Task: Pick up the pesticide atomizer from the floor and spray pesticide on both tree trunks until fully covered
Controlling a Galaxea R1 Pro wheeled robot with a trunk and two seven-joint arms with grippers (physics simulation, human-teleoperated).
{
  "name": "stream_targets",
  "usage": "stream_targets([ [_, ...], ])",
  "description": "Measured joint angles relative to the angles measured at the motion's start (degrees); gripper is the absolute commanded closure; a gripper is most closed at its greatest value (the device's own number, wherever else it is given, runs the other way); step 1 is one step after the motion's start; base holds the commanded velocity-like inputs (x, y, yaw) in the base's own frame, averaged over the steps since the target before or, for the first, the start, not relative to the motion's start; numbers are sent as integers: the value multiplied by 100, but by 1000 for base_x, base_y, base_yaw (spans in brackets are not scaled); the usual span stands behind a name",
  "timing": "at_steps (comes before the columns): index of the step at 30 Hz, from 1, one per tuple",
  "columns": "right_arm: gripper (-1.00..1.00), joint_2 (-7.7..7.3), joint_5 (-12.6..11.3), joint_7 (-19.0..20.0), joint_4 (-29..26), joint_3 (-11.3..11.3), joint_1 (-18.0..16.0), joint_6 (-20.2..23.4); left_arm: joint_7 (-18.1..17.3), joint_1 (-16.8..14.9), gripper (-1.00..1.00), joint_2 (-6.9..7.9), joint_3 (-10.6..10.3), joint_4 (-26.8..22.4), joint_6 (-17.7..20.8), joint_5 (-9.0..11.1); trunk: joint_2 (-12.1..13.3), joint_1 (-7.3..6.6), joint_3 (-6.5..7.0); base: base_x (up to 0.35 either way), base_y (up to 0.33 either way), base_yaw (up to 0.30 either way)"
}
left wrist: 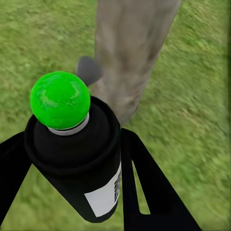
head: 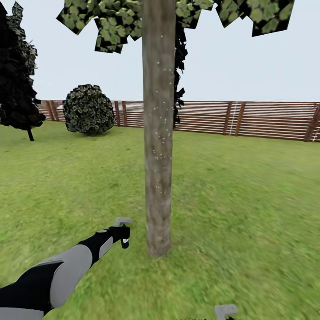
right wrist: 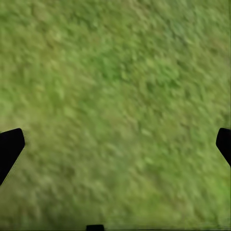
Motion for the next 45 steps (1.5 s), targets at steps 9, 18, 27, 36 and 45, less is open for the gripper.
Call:
stream_targets([
  [9, -100, 0, -1, -2, 0, 0, 0, 0, 0, 0, 100, 0, 2, 0, 7, -1, 0, -1, 0, 52, 350, -300],
  [18, -100, 0, -8, -1, 0, 0, 0, 1, 0, 0, 100, 0, 0, 1, 15, -2, 0, 0, 0, 10, 350, -298],
  [27, -100, 1, -8, 0, 1, 0, 0, 1, -17, 0, 100, 1, -2, 6, 32, -2, 0, -1, -4, 63, 350, -142],
  [36, -100, 0, -8, 0, 0, 0, 0, 1, -17, 0, 100, -1, -3, 9, 32, -7, 0, -1, -4, 105, 350, -279],
  [45, -100, 0, -8, 0, 0, 0, 0, 1, -18, 0, 100, -8, -2, 10, 32, -11, 0, 1, -4, -26, 350, -159],
])
